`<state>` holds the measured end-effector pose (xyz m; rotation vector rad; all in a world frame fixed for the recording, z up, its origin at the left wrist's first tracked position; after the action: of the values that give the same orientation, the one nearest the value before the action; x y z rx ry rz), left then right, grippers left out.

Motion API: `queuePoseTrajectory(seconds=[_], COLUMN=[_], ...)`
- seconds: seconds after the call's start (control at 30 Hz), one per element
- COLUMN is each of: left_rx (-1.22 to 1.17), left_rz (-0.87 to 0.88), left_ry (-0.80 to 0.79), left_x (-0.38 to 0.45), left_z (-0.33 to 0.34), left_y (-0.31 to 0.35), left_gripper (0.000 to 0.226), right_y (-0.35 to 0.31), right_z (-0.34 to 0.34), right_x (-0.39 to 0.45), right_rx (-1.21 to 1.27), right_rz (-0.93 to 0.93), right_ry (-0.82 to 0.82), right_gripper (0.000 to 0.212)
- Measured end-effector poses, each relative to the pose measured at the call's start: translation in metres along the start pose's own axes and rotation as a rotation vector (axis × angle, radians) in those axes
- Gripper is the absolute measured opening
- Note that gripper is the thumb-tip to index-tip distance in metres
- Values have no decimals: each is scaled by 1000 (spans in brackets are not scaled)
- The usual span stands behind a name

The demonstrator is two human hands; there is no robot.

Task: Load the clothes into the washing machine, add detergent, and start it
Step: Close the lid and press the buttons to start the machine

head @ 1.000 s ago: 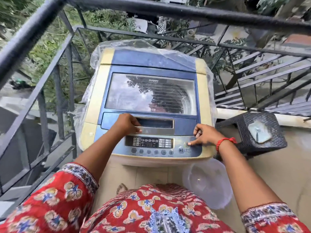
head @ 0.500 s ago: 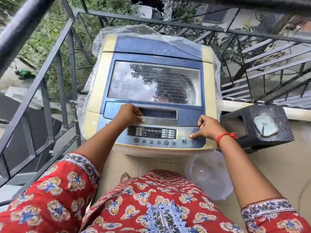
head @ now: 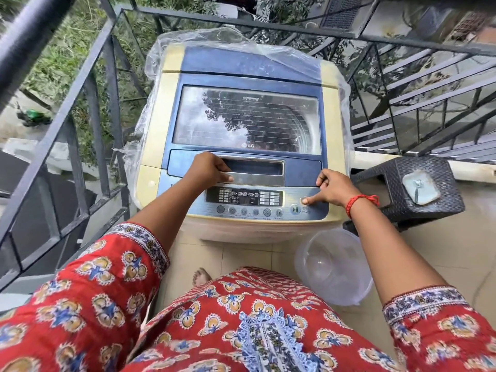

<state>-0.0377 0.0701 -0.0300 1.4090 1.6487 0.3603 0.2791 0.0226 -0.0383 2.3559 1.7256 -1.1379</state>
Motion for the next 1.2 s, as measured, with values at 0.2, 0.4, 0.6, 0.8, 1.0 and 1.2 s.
queuePoseTrajectory(seconds=[0.2,0.4,0.6,0.8,1.0,1.2], left_rx=[-38,-10,28,21,16,17], left_rz=[26,46,79,85,70,80], left_ry=[23,14,-2,-6,-13,-10], left_x=[-7,-7,-5,-2,3,7], left_z=[0,1,-1,0,0,2], left_y=[-2,-2,-1,-4,-7,-10], left_gripper=[32,33,36,35,35,34], right_y=[2,3,-5,-5,-2,0], right_z=[2,5,20,23,23,25], right_x=[0,-3,-10,-8,-6,-4], right_rx=[-17,-31,-183,-207,-207,-178], right_rz=[-22,-23,-92,-58,-38,-9], right_ry=[-1,29,56,65,84,107], right_gripper=[58,58,70,73,73,73])
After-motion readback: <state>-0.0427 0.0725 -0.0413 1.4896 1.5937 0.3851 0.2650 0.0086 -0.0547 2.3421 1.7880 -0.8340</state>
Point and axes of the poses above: each hand's wrist, its own x-axis towards the middle knuckle, its own z-axis out of the palm, y = z × x, the point moved 7 cm from there along x, towards the middle knuckle, and after that the axes turned 10 degrees about -x, right-handed, at the moved point
